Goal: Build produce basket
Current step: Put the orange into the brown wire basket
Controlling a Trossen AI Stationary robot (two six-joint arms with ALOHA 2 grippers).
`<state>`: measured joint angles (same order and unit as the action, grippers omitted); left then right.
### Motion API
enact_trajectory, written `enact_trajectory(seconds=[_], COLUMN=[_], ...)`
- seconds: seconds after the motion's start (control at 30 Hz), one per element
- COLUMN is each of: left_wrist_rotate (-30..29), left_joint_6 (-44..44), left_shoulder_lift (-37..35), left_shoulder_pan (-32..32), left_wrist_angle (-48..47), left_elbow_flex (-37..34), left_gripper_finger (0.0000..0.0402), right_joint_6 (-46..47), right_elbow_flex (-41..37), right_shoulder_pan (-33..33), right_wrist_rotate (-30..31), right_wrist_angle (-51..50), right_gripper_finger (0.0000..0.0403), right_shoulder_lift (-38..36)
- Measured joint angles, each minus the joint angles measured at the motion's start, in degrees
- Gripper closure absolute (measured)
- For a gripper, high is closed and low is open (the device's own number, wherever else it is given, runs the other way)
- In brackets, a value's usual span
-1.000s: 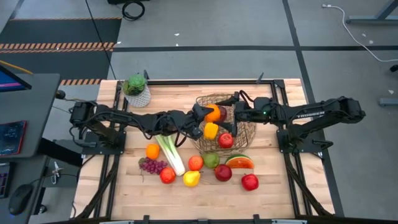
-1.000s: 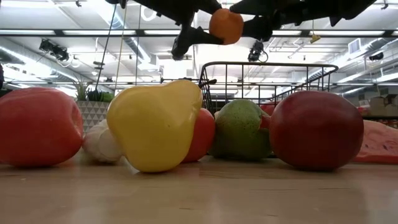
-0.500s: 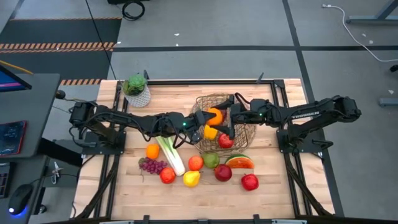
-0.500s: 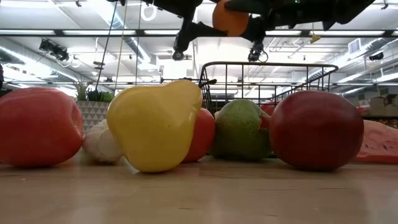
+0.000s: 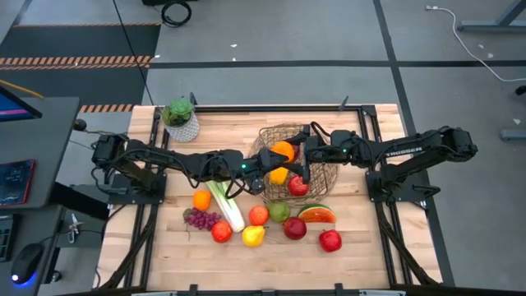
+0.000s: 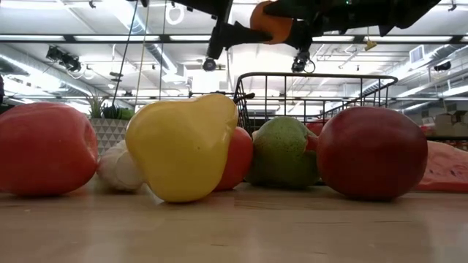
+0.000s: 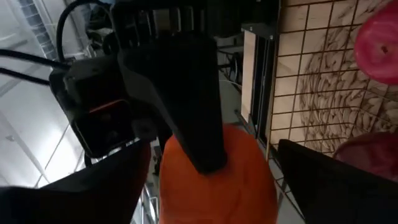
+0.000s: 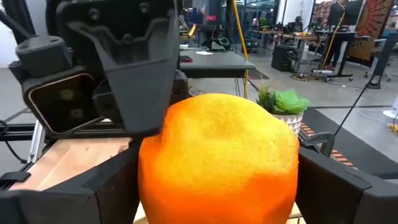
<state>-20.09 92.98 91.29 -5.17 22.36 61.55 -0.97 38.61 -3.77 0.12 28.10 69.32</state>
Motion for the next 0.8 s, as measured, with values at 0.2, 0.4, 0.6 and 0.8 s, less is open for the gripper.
enact_trajectory(seconds=[0.2,0.4,0.6,0.8], left_wrist_rotate=[-2.65,-8.40,-13.97,-17.52], left_joint_6=[-6.95,-17.59,-40.92,-57.96], left_shoulder_lift=[-0.07,-0.26,-0.28,-0.28], left_shoulder_pan=[-0.49,-2.37,-2.97,-0.83], left_wrist_angle=[2.46,3.97,3.68,2.47], left_elbow_flex=[-0.06,-0.05,-0.04,-0.04], left_gripper_finger=[0.0018,0.0017,0.0017,0.0017], right_joint_6=[-0.07,-0.76,-3.71,-8.01], right_elbow_flex=[0.06,-0.07,-0.04,-0.04], right_shoulder_pan=[-0.54,-1.40,-0.82,1.42], right_wrist_rotate=[0.22,0.71,1.39,0.26], right_wrist_angle=[-2.65,-12.40,-21.88,-26.10], right_gripper_finger=[0.0053,0.0053,0.0053,0.0053], right_shoulder_lift=[-0.84,-6.05,-11.66,-12.61])
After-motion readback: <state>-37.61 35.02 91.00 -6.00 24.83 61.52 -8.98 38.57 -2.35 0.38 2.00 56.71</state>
